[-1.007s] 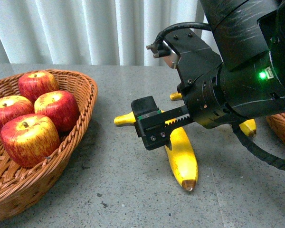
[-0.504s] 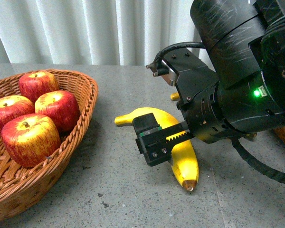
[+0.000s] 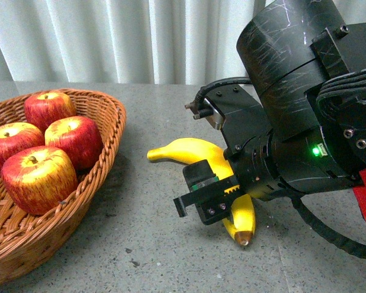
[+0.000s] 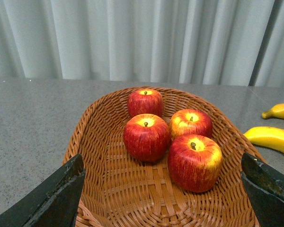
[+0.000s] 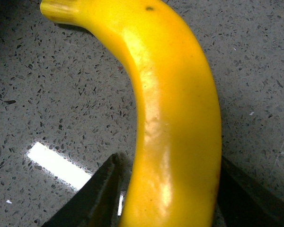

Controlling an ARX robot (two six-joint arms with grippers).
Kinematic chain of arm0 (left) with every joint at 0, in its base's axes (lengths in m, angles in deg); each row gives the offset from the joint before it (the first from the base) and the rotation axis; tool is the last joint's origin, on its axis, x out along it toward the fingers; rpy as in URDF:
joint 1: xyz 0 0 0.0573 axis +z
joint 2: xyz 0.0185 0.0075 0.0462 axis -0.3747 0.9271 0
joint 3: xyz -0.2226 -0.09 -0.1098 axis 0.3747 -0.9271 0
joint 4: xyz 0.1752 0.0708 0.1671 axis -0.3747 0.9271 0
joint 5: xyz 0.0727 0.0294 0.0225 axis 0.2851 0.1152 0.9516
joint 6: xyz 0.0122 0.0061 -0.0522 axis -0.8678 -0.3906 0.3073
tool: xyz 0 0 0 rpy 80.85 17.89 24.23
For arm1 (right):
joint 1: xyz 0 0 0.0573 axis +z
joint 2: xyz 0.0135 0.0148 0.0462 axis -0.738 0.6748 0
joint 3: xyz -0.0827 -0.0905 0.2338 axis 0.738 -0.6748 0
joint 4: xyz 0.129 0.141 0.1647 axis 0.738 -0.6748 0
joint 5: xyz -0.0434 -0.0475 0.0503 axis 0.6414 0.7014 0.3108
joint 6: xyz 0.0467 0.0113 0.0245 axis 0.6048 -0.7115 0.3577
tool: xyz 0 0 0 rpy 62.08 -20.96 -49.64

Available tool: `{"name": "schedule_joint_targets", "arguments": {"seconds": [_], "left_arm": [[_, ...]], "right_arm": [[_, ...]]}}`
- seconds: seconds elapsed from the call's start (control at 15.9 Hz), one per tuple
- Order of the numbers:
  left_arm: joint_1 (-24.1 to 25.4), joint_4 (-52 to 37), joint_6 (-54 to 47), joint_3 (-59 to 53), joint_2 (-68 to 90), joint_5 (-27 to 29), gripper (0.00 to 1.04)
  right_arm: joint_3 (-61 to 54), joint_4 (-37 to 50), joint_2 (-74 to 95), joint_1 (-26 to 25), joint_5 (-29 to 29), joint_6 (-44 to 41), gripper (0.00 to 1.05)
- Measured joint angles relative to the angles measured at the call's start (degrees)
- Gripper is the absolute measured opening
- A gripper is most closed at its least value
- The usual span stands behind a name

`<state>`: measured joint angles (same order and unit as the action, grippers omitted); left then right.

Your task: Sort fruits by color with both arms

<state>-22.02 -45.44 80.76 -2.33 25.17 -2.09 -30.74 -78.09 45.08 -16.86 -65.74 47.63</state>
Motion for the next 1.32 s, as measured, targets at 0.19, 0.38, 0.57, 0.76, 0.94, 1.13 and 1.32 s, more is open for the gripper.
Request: {"name": "schedule_joint_targets", "arguments": {"seconds": [0.19,0.38,0.57,0.76,0.94,1.13,1.32], "left_arm": [[0.0,0.0,0.0,0.0,0.0,0.0,0.98],[0.0,0.0,0.0,0.0,0.0,0.0,0.98],[0.0,0.0,0.0,0.0,0.0,0.0,0.98],[0.0,0.0,0.0,0.0,0.0,0.0,0.98],[0.0,0.0,0.0,0.0,0.0,0.0,0.98],[0.0,0.0,0.0,0.0,0.0,0.0,0.98],[0.0,0.0,0.0,0.0,0.0,0.0,0.98]], "right_arm": [[-0.1,0.1,-0.2,-0.6,-0.2,-0.3,0.37],[-0.1,0.0,-2.9,-3.8,-2.6,0.9,0.35],[-0.2,2.2,-12.6,-14.3,-11.4,4.5,0.35],[-3.5,6.2,-20.3,-24.4,-16.4,4.2,0.35],[-9.1,10.1,-24.2,-34.7,-17.0,-1.0,0.35],[-16.0,12.2,-27.8,-42.9,-19.1,-7.8,0.35],[-21.3,13.2,-29.7,-49.1,-20.8,-13.0,0.35]]}}
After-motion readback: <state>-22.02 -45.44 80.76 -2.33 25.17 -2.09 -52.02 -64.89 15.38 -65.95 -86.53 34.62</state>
